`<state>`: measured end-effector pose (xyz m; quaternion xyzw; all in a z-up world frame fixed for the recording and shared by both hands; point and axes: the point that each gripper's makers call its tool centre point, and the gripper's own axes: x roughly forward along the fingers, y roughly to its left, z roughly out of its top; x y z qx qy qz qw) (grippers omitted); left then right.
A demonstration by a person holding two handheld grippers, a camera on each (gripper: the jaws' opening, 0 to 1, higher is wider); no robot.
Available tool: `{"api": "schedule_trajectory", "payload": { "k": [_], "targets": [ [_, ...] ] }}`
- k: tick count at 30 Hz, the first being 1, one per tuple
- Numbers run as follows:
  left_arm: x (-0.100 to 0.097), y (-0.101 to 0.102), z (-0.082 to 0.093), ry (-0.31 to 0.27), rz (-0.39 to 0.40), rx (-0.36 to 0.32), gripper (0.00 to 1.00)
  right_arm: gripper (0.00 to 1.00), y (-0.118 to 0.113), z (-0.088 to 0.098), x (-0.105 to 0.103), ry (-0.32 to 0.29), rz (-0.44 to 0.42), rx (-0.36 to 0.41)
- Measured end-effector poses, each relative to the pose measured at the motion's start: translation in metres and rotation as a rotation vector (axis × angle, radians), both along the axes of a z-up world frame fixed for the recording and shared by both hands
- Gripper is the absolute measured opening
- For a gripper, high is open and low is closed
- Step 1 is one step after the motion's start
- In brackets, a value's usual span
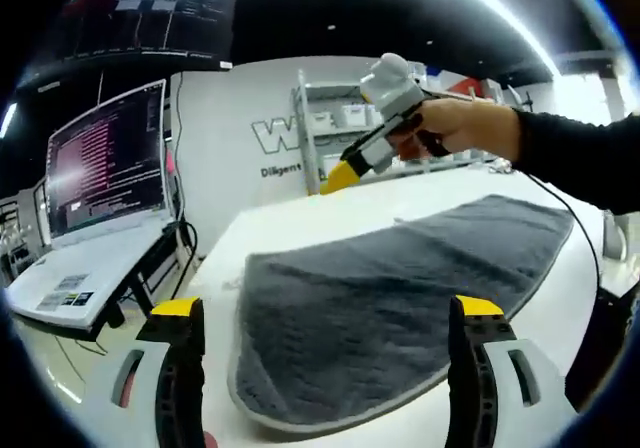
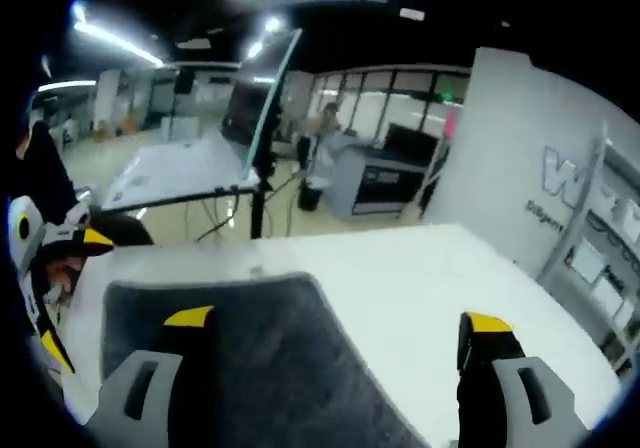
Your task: Open the folded towel by lifting each exposed corner and separating the folded layers until the towel lies flat within the target outline without major curled edges
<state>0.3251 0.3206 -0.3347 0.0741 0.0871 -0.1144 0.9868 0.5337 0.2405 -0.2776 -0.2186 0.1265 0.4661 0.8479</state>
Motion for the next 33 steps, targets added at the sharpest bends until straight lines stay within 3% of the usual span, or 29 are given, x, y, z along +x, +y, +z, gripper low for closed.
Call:
{"api": "schedule_trajectory", "payload": {
  "k": [13, 20, 25, 33],
  "targets": [
    [0.016, -0.021, 0.007, 0.025, -0.049, -0.009, 1.0, 0.99, -0.116, 0.021, -0.008, -0.024, -0.114, 0.084],
    [0.021, -0.032, 0.015, 0.025, -0.074, -0.02, 1.0, 0.99, -0.16, 0.018, -0.015, -0.041, -0.144, 0.093],
    [0.024, -0.033, 0.011, 0.055, -0.077, 0.008, 1.0, 0.99, -0.195, 0.021, -0.012, -0.063, -0.192, 0.093],
    [0.023, -0.041, 0.021, 0.045, -0.096, -0.027, 1.0, 0.99, -0.25, 0.029, -0.03, -0.102, -0.264, 0.154]
  ]
}}
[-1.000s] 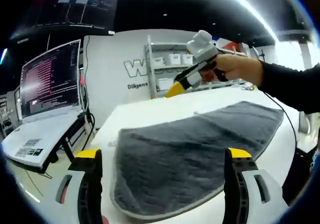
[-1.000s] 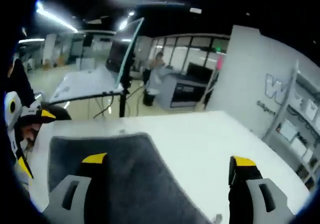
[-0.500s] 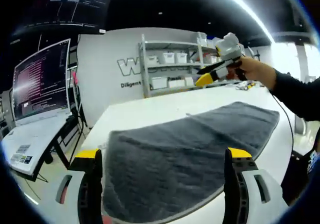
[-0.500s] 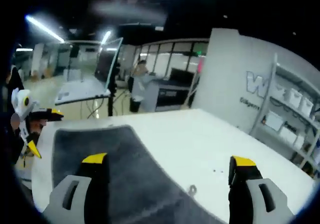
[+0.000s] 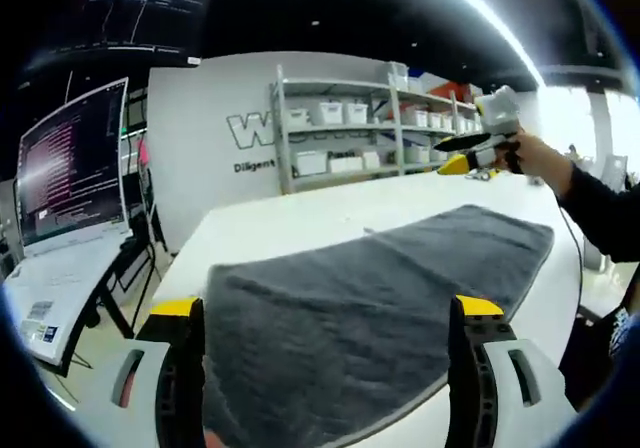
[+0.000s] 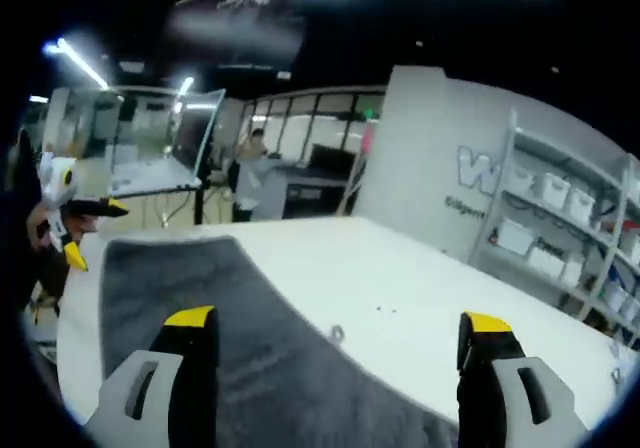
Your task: Open the folded towel by lifting each exposed corner and separating the folded layers until the towel lies flat within the target outline without major curled edges
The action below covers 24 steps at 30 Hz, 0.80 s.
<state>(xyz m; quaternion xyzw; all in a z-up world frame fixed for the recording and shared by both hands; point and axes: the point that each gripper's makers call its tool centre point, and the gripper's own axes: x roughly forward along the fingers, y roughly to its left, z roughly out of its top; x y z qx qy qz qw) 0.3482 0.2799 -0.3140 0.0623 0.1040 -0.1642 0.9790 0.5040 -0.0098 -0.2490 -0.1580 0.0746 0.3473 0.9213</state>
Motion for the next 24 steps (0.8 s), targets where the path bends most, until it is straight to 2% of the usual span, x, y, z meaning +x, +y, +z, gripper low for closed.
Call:
{"api": "schedule_trajectory", "payload": {
  "k": [5, 12, 17, 22, 23, 24],
  "targets": [
    [0.0, 0.001, 0.007, -0.016, 0.002, -0.016, 1.0, 0.99, -0.04, 0.005, -0.016, -0.037, -0.054, 0.028],
    [-0.006, 0.006, 0.018, -0.029, -0.008, -0.002, 1.0, 0.99, -0.095, -0.001, -0.036, -0.055, -0.142, 0.039],
    [-0.01, 0.009, 0.023, -0.036, -0.005, 0.002, 1.0, 0.99, -0.127, -0.013, -0.057, -0.053, -0.198, 0.039],
    [-0.013, 0.003, 0.024, -0.046, -0.017, 0.004, 1.0, 0.99, -0.16, -0.03, -0.08, -0.036, -0.246, 0.056],
    [-0.014, 0.001, 0.029, -0.075, -0.023, -0.006, 1.0, 0.99, -0.167, -0.031, -0.081, -0.032, -0.255, 0.06],
    [-0.015, 0.0, 0.029, -0.076, -0.024, -0.01, 1.0, 0.99, -0.179, -0.035, -0.087, -0.023, -0.286, 0.087]
  ]
}}
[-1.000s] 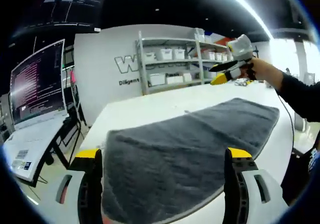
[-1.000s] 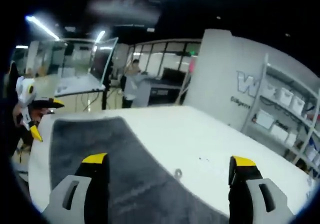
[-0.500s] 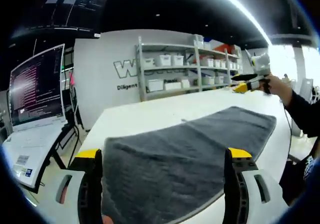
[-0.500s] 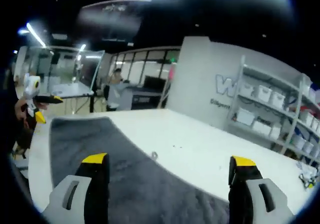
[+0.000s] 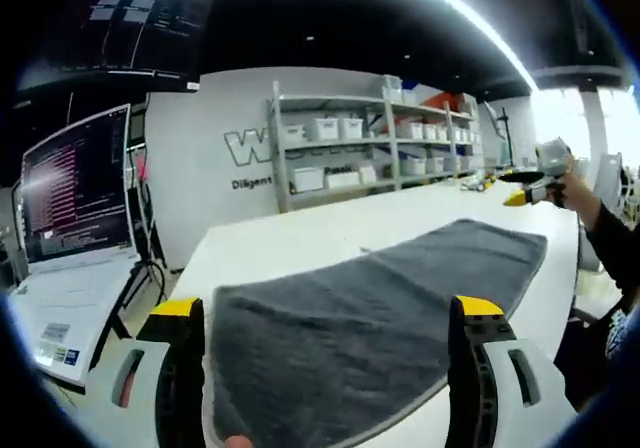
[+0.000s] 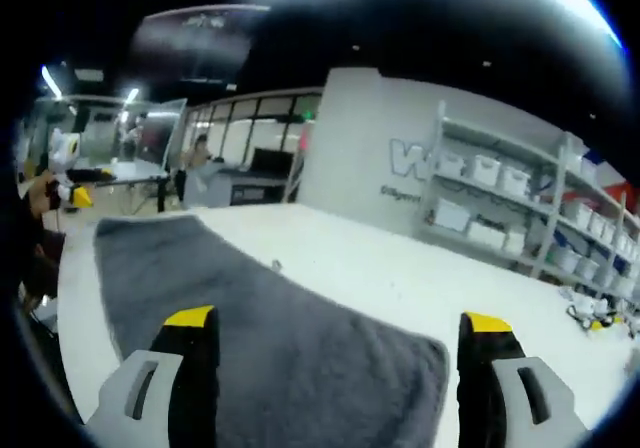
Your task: Open the folded towel by lifting each exposed corner and separating the folded layers until the towel lies flat within the target outline without major curled edges
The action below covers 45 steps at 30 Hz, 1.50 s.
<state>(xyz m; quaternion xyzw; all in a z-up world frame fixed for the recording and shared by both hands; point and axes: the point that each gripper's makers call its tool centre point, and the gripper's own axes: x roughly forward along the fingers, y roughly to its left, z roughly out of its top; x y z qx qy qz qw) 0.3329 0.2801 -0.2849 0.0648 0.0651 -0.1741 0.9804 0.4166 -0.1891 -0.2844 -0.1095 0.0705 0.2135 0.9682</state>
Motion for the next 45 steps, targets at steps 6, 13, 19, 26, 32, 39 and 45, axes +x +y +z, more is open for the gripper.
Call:
{"api": "schedule_trajectory", "payload": {
  "k": [6, 13, 19, 26, 32, 39, 45],
  "targets": [
    [-0.003, 0.004, -0.012, 0.03, 0.012, 0.006, 1.0, 0.99, -0.022, -0.016, -0.039, 0.014, -0.018, 0.006],
    [-0.016, -0.009, -0.019, 0.054, -0.014, -0.003, 1.0, 0.99, -0.035, -0.014, -0.069, -0.012, -0.053, 0.03],
    [-0.021, -0.015, -0.015, 0.054, -0.027, -0.014, 1.0, 0.99, -0.045, -0.015, -0.087, -0.024, -0.065, 0.049],
    [-0.019, -0.011, -0.02, 0.077, -0.019, 0.01, 1.0, 0.99, -0.058, -0.026, -0.094, -0.008, -0.099, 0.037],
    [-0.021, -0.013, -0.021, 0.075, -0.026, 0.004, 1.0, 0.99, -0.07, -0.03, -0.091, 0.004, -0.13, 0.048],
    [-0.014, -0.005, -0.02, 0.096, -0.011, 0.043, 1.0, 0.99, -0.077, -0.028, -0.089, 0.008, -0.137, 0.04],
    [0.009, 0.015, 0.003, 0.086, 0.033, 0.119, 1.0, 0.99, -0.086, -0.015, -0.072, 0.016, -0.133, -0.009]
  ]
}}
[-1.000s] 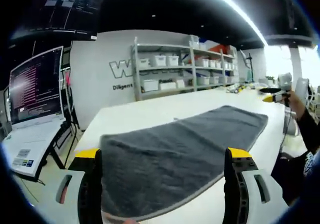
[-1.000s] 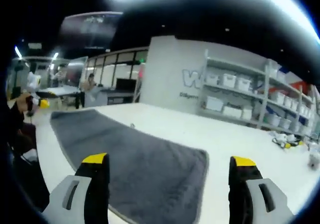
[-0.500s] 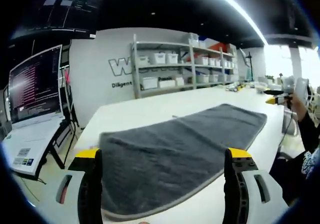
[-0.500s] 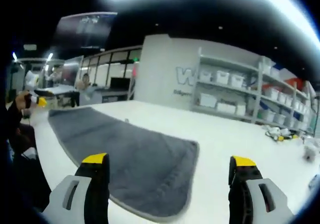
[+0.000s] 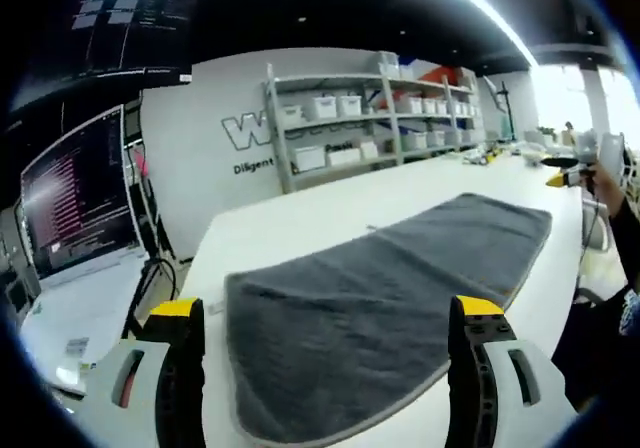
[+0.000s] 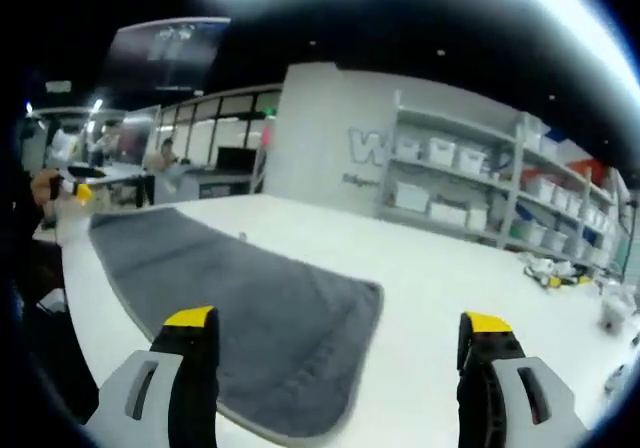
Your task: Open the folded towel by lifting each exposed corner and separating the folded layers until the towel lies flat within the target outline without major curled edges
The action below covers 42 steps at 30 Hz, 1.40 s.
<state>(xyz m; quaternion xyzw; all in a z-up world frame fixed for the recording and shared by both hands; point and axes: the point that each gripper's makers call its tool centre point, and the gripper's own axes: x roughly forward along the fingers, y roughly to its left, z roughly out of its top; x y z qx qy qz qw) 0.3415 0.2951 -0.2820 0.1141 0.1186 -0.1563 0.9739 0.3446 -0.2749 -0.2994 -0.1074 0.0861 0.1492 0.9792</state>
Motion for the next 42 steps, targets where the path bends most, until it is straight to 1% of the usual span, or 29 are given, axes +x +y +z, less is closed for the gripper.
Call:
{"api": "schedule_trajectory", "payload": {
  "k": [1, 2, 5, 10, 14, 15, 16, 17, 20, 24, 26, 27, 28, 30, 33, 34, 35, 36, 37, 38, 40, 41, 42],
  "targets": [
    [0.003, 0.002, 0.003, 0.002, 0.003, 0.004, 1.0, 0.99, -0.002, 0.001, 0.003, 0.003, -0.002, -0.014],
    [0.013, 0.006, 0.008, 0.009, 0.008, 0.016, 1.0, 0.99, -0.004, 0.006, 0.012, 0.003, -0.006, -0.039],
    [0.029, 0.016, 0.012, 0.023, 0.032, 0.056, 0.99, 0.99, -0.006, 0.014, 0.024, 0.004, -0.005, -0.058],
    [0.041, 0.012, 0.013, 0.031, 0.026, 0.079, 0.99, 0.99, 0.0, 0.022, 0.029, -0.006, 0.014, -0.055],
    [0.051, 0.006, 0.012, 0.036, 0.011, 0.082, 0.99, 0.99, 0.002, 0.023, 0.036, -0.005, 0.016, -0.065],
    [0.053, 0.006, 0.012, 0.036, 0.011, 0.082, 0.98, 0.99, 0.002, 0.023, 0.037, -0.004, 0.015, -0.067],
    [0.062, 0.01, 0.012, 0.055, 0.019, 0.091, 0.98, 0.99, 0.0, 0.025, 0.042, 0.001, 0.011, -0.08],
    [0.064, 0.011, 0.012, 0.058, 0.02, 0.098, 0.98, 0.99, -0.001, 0.026, 0.043, 0.002, 0.011, -0.084],
    [0.076, 0.017, 0.018, 0.084, 0.021, 0.132, 0.98, 0.99, -0.003, 0.034, 0.053, 0.012, 0.013, -0.109],
    [0.092, 0.024, 0.019, 0.129, 0.004, 0.21, 0.93, 0.99, -0.008, 0.039, 0.067, 0.033, 0.016, -0.155],
    [0.104, 0.032, 0.02, 0.134, 0.016, 0.272, 0.92, 0.99, -0.006, 0.039, 0.073, 0.046, 0.03, -0.159],
    [0.11, 0.034, 0.019, 0.135, 0.019, 0.294, 0.93, 0.99, -0.005, 0.04, 0.077, 0.052, 0.038, -0.165],
    [0.114, 0.036, 0.018, 0.139, 0.028, 0.303, 0.94, 0.99, -0.003, 0.041, 0.081, 0.049, 0.045, -0.184],
    [0.124, 0.044, 0.014, 0.157, 0.046, 0.356, 0.92, 0.98, -0.001, 0.043, 0.087, 0.046, 0.049, -0.216],
    [0.137, 0.049, 0.013, 0.17, 0.057, 0.389, 0.92, 0.98, -0.001, 0.047, 0.099, 0.061, 0.056, -0.257],
    [0.149, 0.055, 0.012, 0.185, 0.062, 0.414, 0.91, 0.98, -0.001, 0.049, 0.103, 0.063, 0.058, -0.264],
    [0.154, 0.055, 0.011, 0.19, 0.063, 0.422, 0.91, 0.98, -0.001, 0.05, 0.106, 0.068, 0.061, -0.27],
    [0.159, 0.057, 0.009, 0.199, 0.066, 0.438, 0.91, 0.98, -0.002, 0.05, 0.111, 0.075, 0.065, -0.275],
    [0.159, 0.056, 0.009, 0.207, 0.066, 0.46, 0.9, 0.98, -0.003, 0.05, 0.115, 0.083, 0.068, -0.283],
    [0.165, 0.057, 0.008, 0.207, 0.069, 0.481, 0.89, 0.98, -0.005, 0.049, 0.122, 0.096, 0.073, -0.304],
    [0.176, 0.06, 0.01, 0.175, 0.089, 0.544, 0.85, 0.97, -0.006, 0.047, 0.13, 0.108, 0.075, -0.321],
    [0.176, 0.064, 0.008, 0.188, 0.111, 0.567, 0.85, 0.97, -0.007, 0.046, 0.133, 0.113, 0.073, -0.324],
    [0.179, 0.064, 0.007, 0.199, 0.11, 0.577, 0.84, 0.96, -0.008, 0.045, 0.139, 0.118, 0.072, -0.34]
  ]
}}
